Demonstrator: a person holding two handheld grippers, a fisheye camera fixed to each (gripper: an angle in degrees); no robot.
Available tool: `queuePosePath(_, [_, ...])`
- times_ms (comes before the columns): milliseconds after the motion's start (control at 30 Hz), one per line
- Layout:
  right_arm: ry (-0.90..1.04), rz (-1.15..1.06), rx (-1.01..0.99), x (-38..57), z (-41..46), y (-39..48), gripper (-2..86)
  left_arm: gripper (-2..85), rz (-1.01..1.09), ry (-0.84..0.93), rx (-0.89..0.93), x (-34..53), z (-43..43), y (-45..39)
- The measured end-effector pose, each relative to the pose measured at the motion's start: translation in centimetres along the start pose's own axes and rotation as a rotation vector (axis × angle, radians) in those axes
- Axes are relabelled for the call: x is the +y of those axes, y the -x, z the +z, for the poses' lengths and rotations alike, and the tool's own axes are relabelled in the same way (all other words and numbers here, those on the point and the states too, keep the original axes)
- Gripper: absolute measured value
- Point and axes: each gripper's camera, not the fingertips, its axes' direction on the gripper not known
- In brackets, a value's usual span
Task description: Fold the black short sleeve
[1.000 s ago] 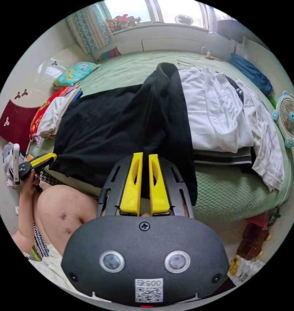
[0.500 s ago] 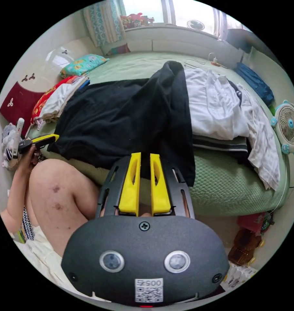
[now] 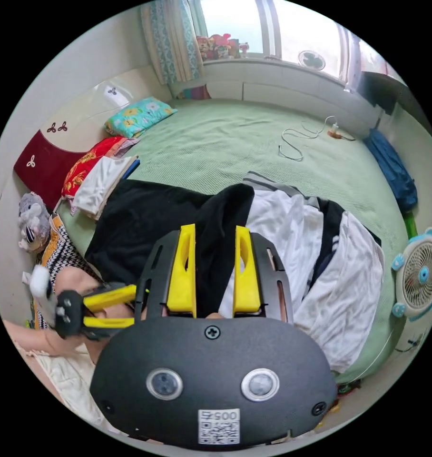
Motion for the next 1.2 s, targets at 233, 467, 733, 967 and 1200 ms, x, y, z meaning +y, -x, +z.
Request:
queuePosePath(233, [0.201,0.051,0.053,-7.3,6.8,-2.3,10.7,7.3,-0.006,0.004,-0.026,-0.4,3.5,-0.8])
queuePosePath(467, [0.17,0.135,-0.121,-9.7,6.5,-5.8,-1.2,0.6,0.104,-0.108,-0.096,0.9,1.8,-3.0])
queuePosePath(733, [0.223,0.236,-0.175,-7.7,8.2,-11.6,-1.1,0.1,0.106,-0.032,-0.061,1.4,4.0,-3.5])
queuePosePath(967, [-0.082,0.408,-0.383,-3.5,3.7,-15.4,-0.7,-0.2,0.246,-0.055,-0.061,3.4,3.3,-5.6])
queuePosePath(1200, [0.079,-0.029,-0.115,2.4,1.0,-4.0,7.7,-0.5,0.305,-0.092,-0.044,4.8,0.5,-5.2])
